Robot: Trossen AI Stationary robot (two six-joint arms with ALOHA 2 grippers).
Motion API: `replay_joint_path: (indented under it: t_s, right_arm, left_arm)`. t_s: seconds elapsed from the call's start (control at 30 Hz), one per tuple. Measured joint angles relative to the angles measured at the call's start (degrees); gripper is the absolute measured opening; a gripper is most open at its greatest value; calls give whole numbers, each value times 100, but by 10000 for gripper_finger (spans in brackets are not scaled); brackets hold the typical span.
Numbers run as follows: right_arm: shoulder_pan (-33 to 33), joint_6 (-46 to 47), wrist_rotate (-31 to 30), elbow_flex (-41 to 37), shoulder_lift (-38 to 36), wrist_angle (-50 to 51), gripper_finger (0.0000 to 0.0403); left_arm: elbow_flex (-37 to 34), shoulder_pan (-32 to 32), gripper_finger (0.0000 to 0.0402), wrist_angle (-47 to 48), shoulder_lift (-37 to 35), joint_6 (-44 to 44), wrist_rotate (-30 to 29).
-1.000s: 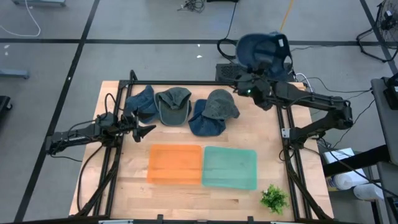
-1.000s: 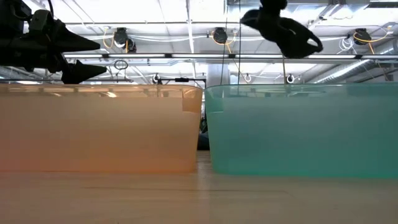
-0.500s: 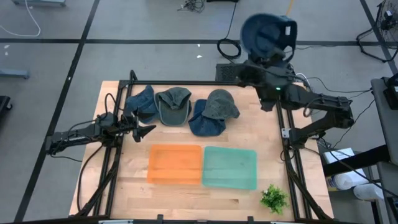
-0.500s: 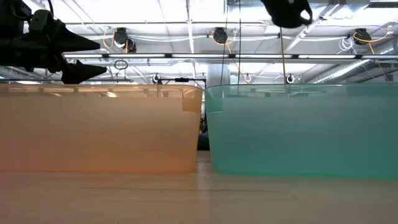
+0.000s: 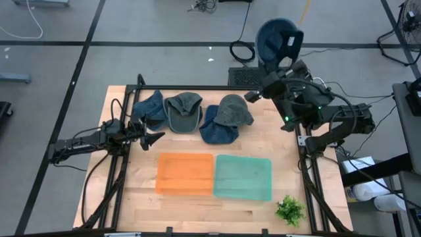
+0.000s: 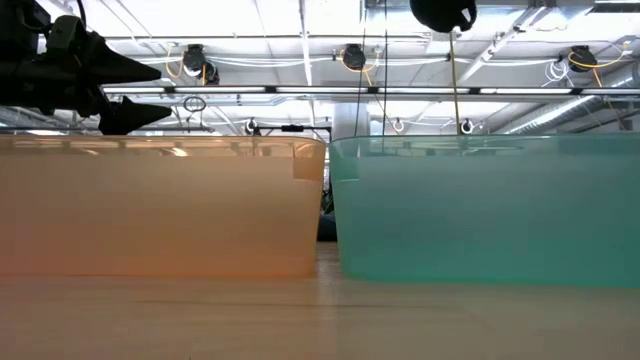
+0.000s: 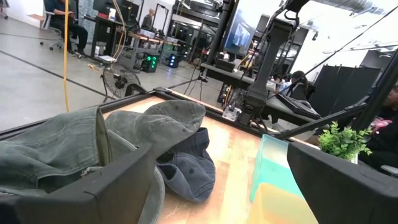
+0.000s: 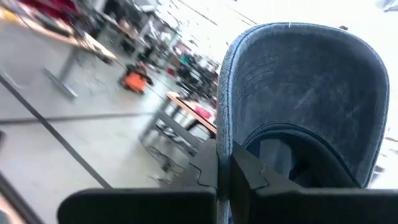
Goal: Pick & Place hat
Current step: Put the right blue cap into the orange bin
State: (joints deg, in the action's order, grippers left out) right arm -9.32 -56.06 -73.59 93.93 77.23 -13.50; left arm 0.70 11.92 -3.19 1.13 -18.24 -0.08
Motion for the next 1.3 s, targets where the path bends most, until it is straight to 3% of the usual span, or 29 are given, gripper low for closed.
replay_joint_path:
  t_s: [0.4, 0.77, 1.03, 1.3]
  right_arm:
    - [-433, 1551, 1714, -2, -26, 54, 0]
    - [-423, 3355, 2901, -2, -6, 318, 0]
    - [-302, 4375, 4086, -2, 186, 284, 0]
    - [-273, 4593, 4230, -2, 682, -475, 0]
  left_arm:
    - [-1, 0, 375, -1, 0, 0, 0]
    - [1, -2, 375, -1, 0, 0, 0]
    - [-1, -2, 379, -57, -1, -61, 1]
    - [-1, -2, 372, -130, -2, -751, -110]
